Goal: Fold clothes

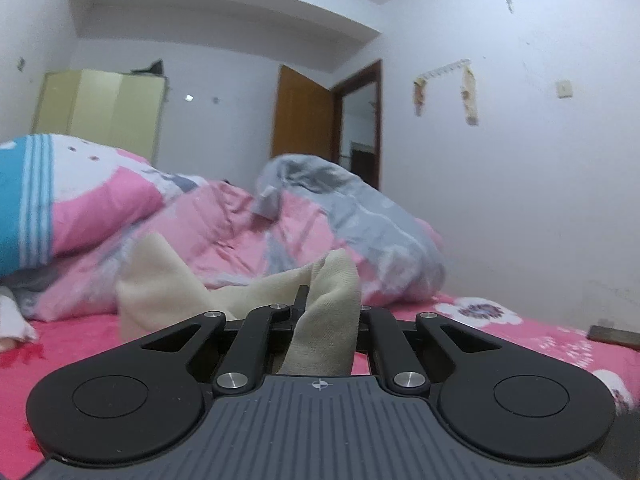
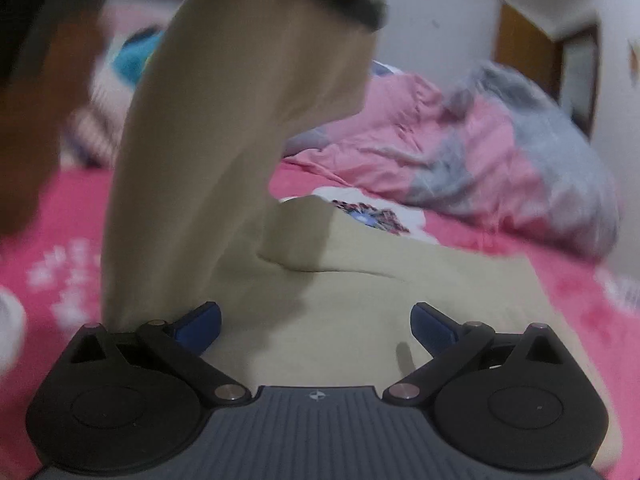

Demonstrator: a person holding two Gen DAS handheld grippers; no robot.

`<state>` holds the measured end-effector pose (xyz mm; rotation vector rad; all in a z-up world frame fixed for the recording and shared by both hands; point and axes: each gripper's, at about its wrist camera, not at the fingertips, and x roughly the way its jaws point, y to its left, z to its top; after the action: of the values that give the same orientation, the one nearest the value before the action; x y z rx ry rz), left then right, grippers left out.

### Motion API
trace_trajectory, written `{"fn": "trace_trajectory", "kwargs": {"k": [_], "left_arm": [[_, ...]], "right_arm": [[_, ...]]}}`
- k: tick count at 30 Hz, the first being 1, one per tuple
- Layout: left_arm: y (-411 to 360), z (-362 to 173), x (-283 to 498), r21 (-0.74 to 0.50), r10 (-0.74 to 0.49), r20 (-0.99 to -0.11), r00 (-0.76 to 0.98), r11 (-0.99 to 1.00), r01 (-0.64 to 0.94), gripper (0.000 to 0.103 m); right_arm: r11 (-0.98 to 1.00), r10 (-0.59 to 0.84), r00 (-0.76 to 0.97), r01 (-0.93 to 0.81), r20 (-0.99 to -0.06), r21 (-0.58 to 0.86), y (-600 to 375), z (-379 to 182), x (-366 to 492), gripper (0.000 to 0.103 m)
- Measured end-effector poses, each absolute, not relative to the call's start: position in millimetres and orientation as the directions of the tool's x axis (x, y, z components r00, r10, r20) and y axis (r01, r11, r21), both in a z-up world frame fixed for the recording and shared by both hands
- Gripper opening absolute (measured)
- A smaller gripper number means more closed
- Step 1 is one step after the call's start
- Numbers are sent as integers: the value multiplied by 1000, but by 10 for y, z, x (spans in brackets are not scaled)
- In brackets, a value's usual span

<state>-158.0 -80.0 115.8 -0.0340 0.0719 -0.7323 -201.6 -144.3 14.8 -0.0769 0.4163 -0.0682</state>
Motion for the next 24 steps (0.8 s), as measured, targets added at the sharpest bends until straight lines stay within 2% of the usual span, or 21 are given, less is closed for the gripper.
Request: {"fn": "trace_trajectory", "kwargs": {"k": [3, 7, 9, 12, 14, 15, 16, 17, 18, 19, 20, 21, 22, 24], "left_arm": [[-937, 1128, -1531, -84, -713, -74, 698, 702, 708, 7], [-1268, 1026, -1461, -145, -799, -124, 588, 601, 786, 7], [-1519, 862, -1417, -175, -842, -202, 500, 534, 828, 7], [-1856, 500, -1345, -185, -829, -400, 392, 491, 851, 10], [-1915, 380, -1369, -164, -806, -456, 376, 492, 855, 14], [-1884, 389, -1388, -163, -811, -454, 369, 483, 860, 26], [-1809, 457, -1397, -179, -831, -432, 349, 459, 870, 43], [-1720, 534, -1413, -195, -851, -407, 332, 436, 879, 52], [-1609, 625, -1439, -210, -870, -375, 319, 415, 885, 69], [-1509, 702, -1469, -220, -886, -345, 309, 397, 891, 81], [-1414, 762, -1516, -219, -896, -321, 307, 385, 897, 86], [-1297, 827, -1573, -214, -902, -305, 305, 377, 901, 95], [-1194, 884, -1616, -204, -903, -298, 308, 376, 904, 99], [-977, 943, -1661, -168, -891, -302, 339, 399, 901, 99]], "right_arm": [[991, -126, 919, 137, -374, 4, -1843, 205, -2321, 102], [950, -208, 896, 280, -392, 136, -2393, 264, -2800, 103], [909, -218, 894, 332, -390, 252, -2647, 294, -3040, 103], [840, -205, 901, 363, -383, 404, -2960, 276, -3286, 103], [803, -197, 902, 373, -384, 465, -3091, 267, -3370, 103], [789, -191, 905, 372, -379, 490, -3134, 272, -3412, 103], [778, -184, 912, 363, -367, 513, -3164, 284, -3449, 103], [766, -172, 922, 347, -348, 541, -3194, 301, -3474, 103], [754, -158, 931, 330, -330, 568, -3217, 315, -3483, 103], [739, -141, 939, 311, -314, 597, -3247, 325, -3479, 103], [722, -122, 947, 290, -297, 628, -3281, 334, -3471, 103], [703, -99, 955, 266, -280, 659, -3304, 342, -3454, 103], [686, -71, 962, 238, -262, 688, -3311, 356, -3440, 103], [656, -1, 974, 172, -227, 735, -3288, 388, -3391, 103]]}}
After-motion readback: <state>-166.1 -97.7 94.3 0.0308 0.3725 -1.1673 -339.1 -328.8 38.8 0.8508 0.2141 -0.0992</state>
